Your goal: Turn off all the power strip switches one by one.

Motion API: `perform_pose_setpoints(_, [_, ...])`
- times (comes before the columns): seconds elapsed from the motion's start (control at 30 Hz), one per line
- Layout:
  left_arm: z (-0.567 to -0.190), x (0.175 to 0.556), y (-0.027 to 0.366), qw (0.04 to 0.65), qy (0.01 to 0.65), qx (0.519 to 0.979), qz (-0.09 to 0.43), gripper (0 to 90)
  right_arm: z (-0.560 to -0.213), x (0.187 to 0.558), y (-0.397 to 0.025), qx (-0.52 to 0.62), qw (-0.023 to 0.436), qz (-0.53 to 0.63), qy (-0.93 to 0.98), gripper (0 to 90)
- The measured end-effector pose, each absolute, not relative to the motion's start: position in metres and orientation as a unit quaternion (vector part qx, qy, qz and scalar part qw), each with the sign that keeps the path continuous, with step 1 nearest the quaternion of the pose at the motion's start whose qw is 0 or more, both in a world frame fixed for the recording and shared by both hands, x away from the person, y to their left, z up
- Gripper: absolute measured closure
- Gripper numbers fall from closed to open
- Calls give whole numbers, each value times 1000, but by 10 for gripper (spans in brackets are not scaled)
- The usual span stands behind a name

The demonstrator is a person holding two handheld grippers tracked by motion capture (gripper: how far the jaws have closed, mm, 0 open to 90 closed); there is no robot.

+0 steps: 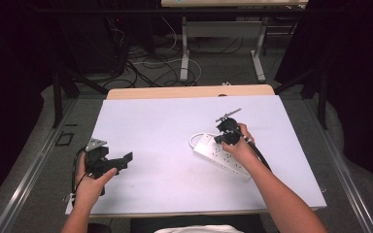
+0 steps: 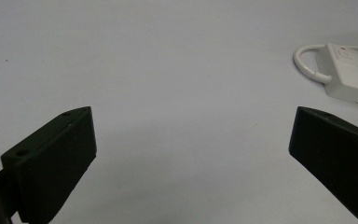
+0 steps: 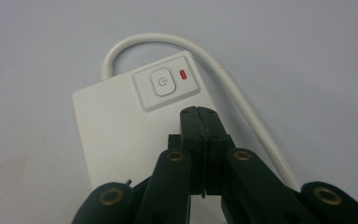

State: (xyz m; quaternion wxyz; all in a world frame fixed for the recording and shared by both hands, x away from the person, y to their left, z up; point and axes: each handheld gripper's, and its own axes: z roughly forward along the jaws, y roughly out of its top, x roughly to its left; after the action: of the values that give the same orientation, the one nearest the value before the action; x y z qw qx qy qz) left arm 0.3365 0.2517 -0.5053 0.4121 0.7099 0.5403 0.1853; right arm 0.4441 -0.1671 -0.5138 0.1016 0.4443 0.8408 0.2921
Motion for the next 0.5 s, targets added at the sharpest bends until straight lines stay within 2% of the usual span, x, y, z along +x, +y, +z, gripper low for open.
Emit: perform_pose_setpoints(0.5, [-505, 336, 252, 409, 540, 712, 184, 7, -513, 438, -183, 458, 109, 289, 834, 900])
